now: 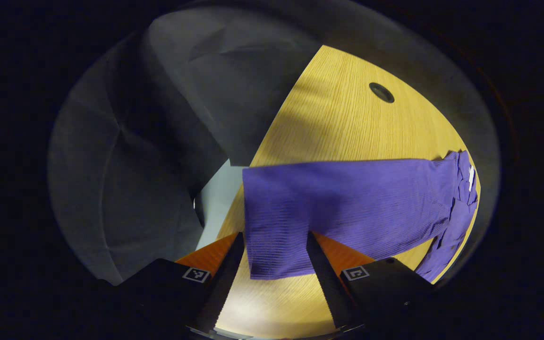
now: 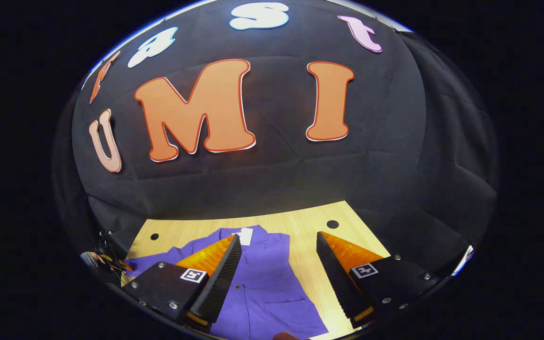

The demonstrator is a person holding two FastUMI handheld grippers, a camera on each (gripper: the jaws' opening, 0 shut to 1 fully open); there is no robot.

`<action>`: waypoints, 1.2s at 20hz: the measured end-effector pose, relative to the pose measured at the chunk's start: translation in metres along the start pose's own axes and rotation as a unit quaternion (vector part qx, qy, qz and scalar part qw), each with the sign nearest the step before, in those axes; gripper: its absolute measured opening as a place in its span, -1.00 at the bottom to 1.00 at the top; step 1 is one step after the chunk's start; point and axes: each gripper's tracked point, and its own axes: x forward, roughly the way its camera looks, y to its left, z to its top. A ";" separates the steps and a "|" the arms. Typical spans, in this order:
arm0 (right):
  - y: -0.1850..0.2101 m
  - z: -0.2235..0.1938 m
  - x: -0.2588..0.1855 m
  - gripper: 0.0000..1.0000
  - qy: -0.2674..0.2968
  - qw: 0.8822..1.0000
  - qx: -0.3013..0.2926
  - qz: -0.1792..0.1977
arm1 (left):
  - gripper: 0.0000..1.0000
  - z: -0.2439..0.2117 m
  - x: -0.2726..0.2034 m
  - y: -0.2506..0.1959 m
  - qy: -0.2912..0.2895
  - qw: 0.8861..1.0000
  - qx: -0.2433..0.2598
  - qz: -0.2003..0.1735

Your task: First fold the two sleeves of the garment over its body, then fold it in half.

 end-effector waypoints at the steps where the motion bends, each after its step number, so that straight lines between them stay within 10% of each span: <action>1: -0.001 0.000 0.000 0.91 0.000 1.000 0.001 0.001 | 0.65 0.003 -0.003 0.000 -0.001 1.000 0.008 0.000; 4: -0.007 -0.001 -0.001 0.91 -0.003 1.000 -0.007 -0.004 | 0.41 0.007 -0.001 -0.010 0.004 1.000 0.011 -0.005; 9: -0.021 -0.009 -0.001 0.91 0.010 1.000 -0.009 -0.004 | -0.80 0.005 -0.005 -0.027 0.002 1.000 -0.001 -0.025; 24: -0.068 -0.001 0.007 0.91 -0.007 1.000 -0.002 0.022 | -0.87 0.015 -0.175 -0.162 -0.098 0.984 0.127 -0.076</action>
